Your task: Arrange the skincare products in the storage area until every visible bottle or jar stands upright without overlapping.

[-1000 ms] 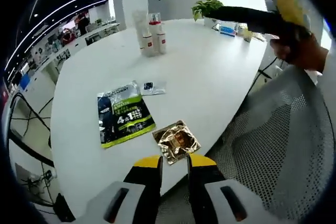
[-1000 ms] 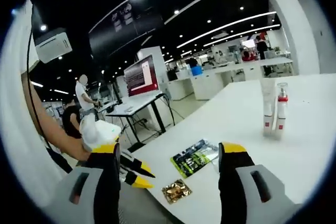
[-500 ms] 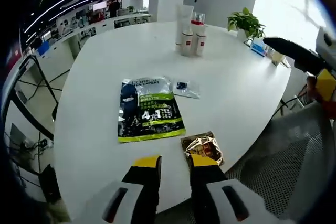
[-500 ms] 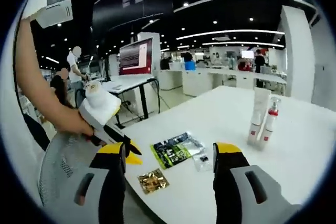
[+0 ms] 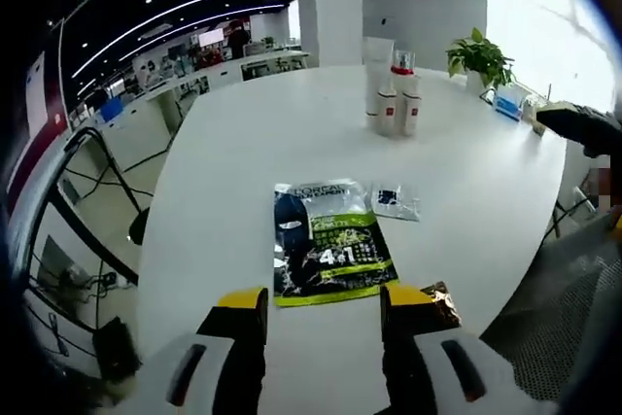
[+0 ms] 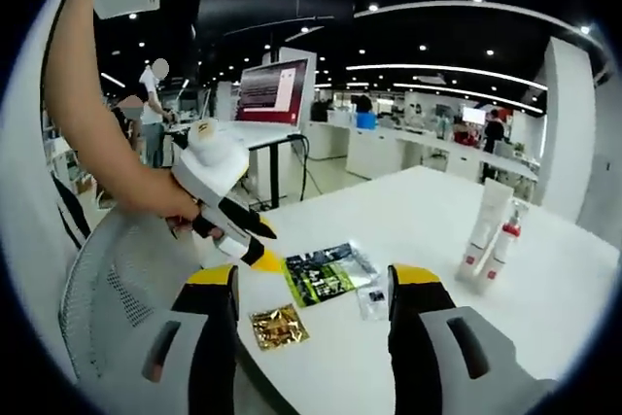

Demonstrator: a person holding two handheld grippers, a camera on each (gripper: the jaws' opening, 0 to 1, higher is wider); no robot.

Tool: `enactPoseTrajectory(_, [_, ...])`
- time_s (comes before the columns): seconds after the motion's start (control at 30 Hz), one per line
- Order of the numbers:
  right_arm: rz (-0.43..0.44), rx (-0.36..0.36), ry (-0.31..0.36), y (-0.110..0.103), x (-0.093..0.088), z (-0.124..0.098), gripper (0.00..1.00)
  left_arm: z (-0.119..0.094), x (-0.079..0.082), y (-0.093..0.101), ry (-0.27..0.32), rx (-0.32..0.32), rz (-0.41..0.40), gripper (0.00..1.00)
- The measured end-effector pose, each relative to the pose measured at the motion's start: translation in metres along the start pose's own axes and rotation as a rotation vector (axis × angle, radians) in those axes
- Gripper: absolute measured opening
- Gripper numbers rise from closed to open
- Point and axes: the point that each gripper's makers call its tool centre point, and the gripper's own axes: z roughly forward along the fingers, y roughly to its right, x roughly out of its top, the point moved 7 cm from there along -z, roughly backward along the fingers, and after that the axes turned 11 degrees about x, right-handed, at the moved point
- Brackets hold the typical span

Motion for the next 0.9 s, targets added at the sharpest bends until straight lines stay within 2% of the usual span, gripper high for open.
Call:
enactPoseTrajectory(0.17, [-0.009, -0.015, -0.023, 0.003, -0.003, -0.001, 0.53, 0.011, 0.002, -0.011, -0.030, 0.037, -0.034, 0.54])
enactPoseTrajectory(0.3, [0.007, -0.029, -0.015, 0.005, -0.003, -0.003, 0.53, 0.018, 0.002, -0.013, -0.038, 0.056, -0.073, 0.59])
enactPoseTrajectory(0.37, [-0.008, -0.019, -0.021, 0.002, -0.003, -0.001, 0.53, 0.020, 0.001, -0.013, -0.054, 0.062, -0.063, 0.62])
enactPoseTrajectory(0.4, [-0.022, -0.017, -0.027, 0.000, -0.003, 0.000, 0.53, 0.022, 0.002, -0.013, -0.065, 0.071, -0.029, 0.62])
enactPoseTrajectory(0.47, [-0.050, -0.017, -0.034, -0.002, -0.003, -0.001, 0.52, 0.027, 0.006, -0.013, -0.059, 0.075, -0.013, 0.63])
enactPoseTrajectory(0.6, [-0.066, -0.026, -0.046, -0.001, -0.004, -0.002, 0.51, 0.033, 0.016, -0.009, -0.041, 0.076, -0.069, 0.65])
enactPoseTrajectory(0.67, [-0.068, -0.035, -0.026, 0.000, -0.001, -0.005, 0.50, 0.036, 0.019, -0.006, -0.041, 0.071, -0.065, 0.65])
enactPoseTrajectory(0.9, [-0.085, -0.037, -0.048, 0.000, -0.004, -0.003, 0.50, 0.044, 0.019, -0.003, -0.056, 0.072, -0.059, 0.67])
